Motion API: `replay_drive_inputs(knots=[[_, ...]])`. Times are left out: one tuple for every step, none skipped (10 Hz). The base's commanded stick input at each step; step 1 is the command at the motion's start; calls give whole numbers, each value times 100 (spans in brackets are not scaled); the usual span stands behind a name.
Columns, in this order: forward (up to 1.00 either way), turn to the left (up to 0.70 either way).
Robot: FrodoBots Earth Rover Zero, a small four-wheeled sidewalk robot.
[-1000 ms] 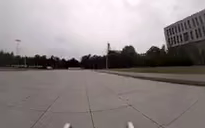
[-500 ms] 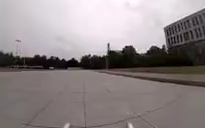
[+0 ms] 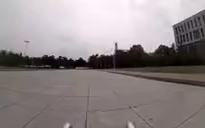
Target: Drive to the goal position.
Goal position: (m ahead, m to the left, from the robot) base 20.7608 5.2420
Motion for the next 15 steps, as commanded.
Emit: replay_drive_inputs(knots=[[85,0],[85,0],[85,0],[85,0],[85,0],[85,0],[85,0],[85,0],[85,8],[85,19],[85,10],[85,0],[85,0],[85,0],[85,0]])
